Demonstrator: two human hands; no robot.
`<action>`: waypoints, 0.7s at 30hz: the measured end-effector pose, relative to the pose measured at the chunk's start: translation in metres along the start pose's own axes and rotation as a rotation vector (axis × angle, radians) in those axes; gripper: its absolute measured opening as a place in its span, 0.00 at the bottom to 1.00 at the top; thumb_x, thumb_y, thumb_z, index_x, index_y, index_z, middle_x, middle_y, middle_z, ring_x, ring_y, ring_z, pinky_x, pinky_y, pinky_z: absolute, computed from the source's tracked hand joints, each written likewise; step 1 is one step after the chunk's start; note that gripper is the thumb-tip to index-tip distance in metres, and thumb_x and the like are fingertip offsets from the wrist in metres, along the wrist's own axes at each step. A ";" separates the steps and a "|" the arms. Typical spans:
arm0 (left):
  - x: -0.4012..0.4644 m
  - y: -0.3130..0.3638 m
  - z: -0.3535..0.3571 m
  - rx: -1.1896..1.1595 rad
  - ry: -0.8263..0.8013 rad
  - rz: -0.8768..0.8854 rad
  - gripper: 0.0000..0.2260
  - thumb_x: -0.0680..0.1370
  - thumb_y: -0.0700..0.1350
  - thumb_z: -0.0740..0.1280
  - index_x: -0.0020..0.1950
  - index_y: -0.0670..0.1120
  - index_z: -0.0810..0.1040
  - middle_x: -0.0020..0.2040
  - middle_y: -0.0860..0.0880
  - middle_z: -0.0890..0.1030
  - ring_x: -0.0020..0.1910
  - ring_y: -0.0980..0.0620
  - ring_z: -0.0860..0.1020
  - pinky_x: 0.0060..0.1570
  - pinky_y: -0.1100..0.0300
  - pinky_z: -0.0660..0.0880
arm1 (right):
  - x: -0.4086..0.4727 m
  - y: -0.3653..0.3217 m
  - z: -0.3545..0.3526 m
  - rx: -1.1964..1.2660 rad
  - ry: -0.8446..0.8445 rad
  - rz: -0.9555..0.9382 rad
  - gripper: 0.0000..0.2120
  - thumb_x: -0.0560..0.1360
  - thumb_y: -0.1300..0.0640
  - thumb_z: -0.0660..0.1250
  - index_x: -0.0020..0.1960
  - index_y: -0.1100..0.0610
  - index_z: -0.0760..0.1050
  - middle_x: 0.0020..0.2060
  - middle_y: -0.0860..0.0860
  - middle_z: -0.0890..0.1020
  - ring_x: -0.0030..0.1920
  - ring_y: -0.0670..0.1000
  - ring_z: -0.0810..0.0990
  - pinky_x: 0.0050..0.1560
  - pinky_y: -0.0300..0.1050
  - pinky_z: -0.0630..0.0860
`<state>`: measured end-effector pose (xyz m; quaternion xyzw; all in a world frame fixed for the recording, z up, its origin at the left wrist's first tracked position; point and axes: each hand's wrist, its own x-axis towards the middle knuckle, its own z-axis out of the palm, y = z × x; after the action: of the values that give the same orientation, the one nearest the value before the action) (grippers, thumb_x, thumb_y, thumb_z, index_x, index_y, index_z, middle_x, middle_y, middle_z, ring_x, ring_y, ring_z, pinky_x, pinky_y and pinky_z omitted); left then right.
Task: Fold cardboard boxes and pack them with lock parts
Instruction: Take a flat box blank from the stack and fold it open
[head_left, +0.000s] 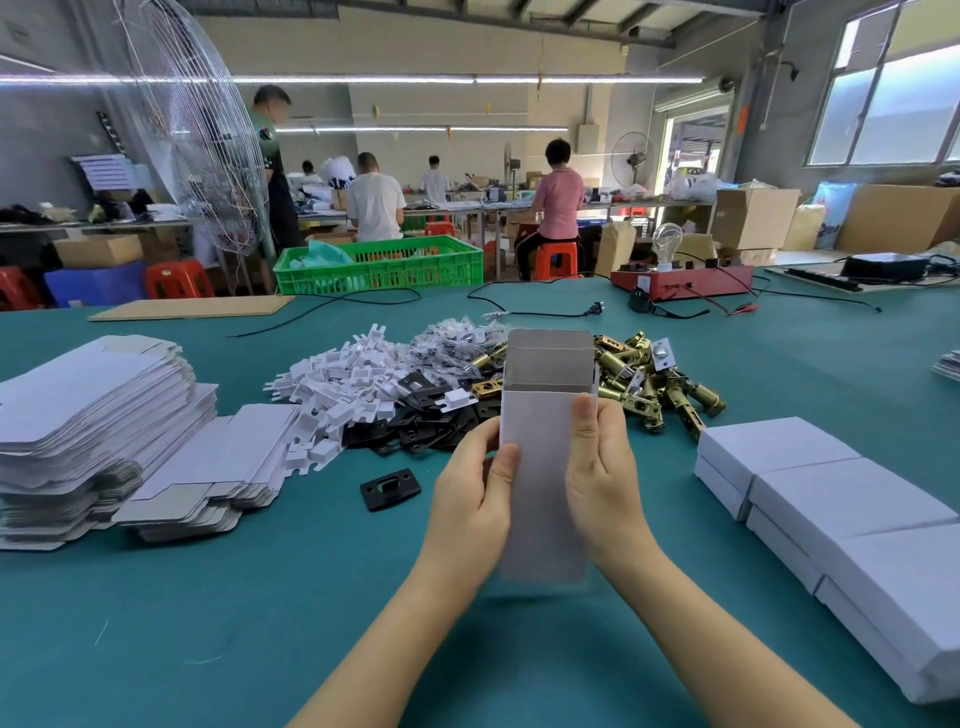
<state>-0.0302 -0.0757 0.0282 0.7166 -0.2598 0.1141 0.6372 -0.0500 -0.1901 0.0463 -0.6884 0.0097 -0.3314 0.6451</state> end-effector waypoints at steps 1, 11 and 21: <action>-0.001 0.000 0.000 0.005 -0.002 0.005 0.10 0.80 0.51 0.59 0.60 0.56 0.74 0.57 0.53 0.81 0.53 0.58 0.80 0.54 0.56 0.78 | 0.001 0.000 -0.001 0.002 -0.001 0.001 0.21 0.73 0.36 0.52 0.46 0.55 0.66 0.33 0.45 0.73 0.32 0.42 0.70 0.33 0.41 0.70; -0.002 -0.010 -0.007 0.093 -0.107 0.275 0.27 0.81 0.42 0.59 0.77 0.60 0.55 0.58 0.50 0.77 0.40 0.45 0.77 0.46 0.57 0.76 | 0.002 0.006 -0.004 0.021 -0.094 -0.036 0.18 0.77 0.40 0.45 0.49 0.53 0.62 0.39 0.47 0.67 0.36 0.39 0.66 0.40 0.28 0.67; 0.001 -0.012 -0.008 0.073 -0.034 0.343 0.24 0.81 0.50 0.62 0.74 0.68 0.61 0.62 0.47 0.78 0.38 0.56 0.77 0.44 0.69 0.73 | 0.001 0.004 -0.004 0.190 -0.219 0.231 0.35 0.69 0.27 0.48 0.61 0.46 0.77 0.55 0.47 0.83 0.56 0.44 0.81 0.53 0.36 0.76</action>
<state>-0.0218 -0.0673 0.0200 0.6860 -0.3847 0.2185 0.5776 -0.0492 -0.1948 0.0428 -0.6505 -0.0132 -0.1777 0.7383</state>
